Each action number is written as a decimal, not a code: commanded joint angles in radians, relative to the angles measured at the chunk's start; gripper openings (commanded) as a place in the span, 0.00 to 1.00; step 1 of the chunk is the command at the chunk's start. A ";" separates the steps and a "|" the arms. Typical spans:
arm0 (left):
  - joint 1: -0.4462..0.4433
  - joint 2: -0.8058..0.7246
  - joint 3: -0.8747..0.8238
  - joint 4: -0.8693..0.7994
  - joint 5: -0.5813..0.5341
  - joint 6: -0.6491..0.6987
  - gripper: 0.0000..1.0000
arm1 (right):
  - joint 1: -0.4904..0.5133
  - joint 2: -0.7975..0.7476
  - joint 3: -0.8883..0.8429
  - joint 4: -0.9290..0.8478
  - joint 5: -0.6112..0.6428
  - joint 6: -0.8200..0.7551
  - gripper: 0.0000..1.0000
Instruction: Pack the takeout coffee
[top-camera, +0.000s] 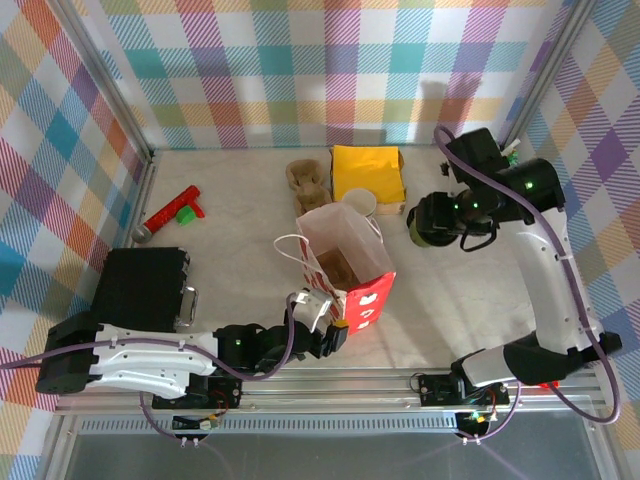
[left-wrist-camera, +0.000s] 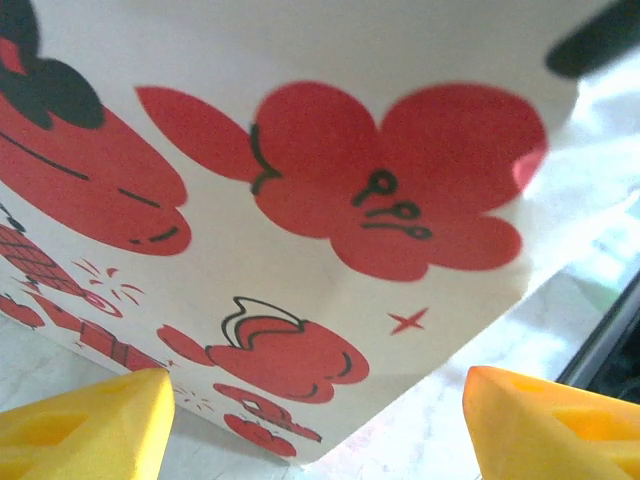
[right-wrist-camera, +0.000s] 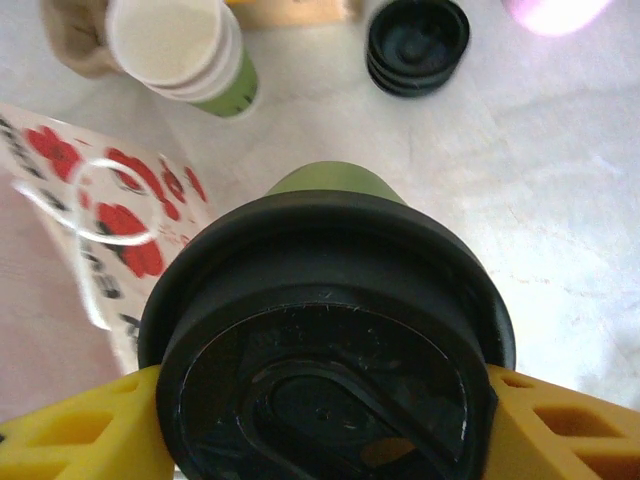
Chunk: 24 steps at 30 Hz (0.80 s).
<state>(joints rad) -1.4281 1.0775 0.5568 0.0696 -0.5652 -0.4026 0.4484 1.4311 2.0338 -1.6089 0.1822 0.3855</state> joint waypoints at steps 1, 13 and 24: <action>0.009 -0.022 -0.029 -0.023 0.067 0.042 0.75 | 0.067 0.045 0.105 -0.176 0.020 0.044 0.57; 0.010 -0.035 -0.070 0.007 0.090 0.044 0.74 | 0.233 0.137 0.301 -0.177 -0.012 0.079 0.56; 0.010 -0.038 -0.067 0.004 0.058 0.037 0.74 | 0.414 0.178 0.266 -0.177 -0.020 0.108 0.56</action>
<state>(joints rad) -1.4281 1.0580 0.4934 0.0574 -0.4881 -0.3740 0.8303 1.6016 2.3192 -1.6089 0.1715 0.4660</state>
